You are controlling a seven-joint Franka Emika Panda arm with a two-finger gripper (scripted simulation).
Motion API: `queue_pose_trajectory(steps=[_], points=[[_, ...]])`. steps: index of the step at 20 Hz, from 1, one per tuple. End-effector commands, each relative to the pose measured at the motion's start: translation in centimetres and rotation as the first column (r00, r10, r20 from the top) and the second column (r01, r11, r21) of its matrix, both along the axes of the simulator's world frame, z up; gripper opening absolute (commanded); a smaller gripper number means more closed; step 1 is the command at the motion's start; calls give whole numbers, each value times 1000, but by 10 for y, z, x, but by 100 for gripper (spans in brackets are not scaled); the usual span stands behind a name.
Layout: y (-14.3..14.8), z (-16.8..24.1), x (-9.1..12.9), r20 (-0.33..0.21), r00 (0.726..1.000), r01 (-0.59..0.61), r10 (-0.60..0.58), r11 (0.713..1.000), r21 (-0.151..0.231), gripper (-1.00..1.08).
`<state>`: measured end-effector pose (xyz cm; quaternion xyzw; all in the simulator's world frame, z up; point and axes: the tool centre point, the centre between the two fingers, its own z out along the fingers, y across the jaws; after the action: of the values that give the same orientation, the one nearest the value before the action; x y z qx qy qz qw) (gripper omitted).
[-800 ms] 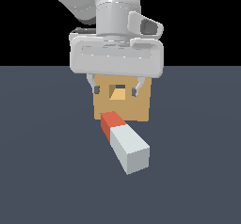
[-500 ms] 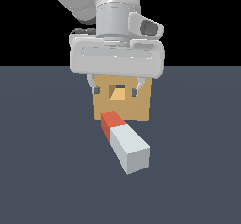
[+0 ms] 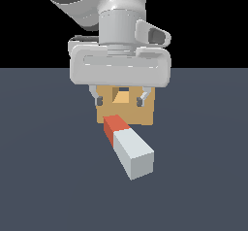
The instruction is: Insert the peg into the horizontal hole in a box.
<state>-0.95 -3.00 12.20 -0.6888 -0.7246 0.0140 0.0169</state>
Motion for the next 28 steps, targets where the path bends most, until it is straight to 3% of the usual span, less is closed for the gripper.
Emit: queue_pose_trajectory(steps=[1,15,28], points=[[-6,-6,2,5,999,-42,42,999,0,100],[-37,-41,19,38,955,-293,293,956,-2,100],[-43,-51,24,43,941,-337,337,942,-3,100]])
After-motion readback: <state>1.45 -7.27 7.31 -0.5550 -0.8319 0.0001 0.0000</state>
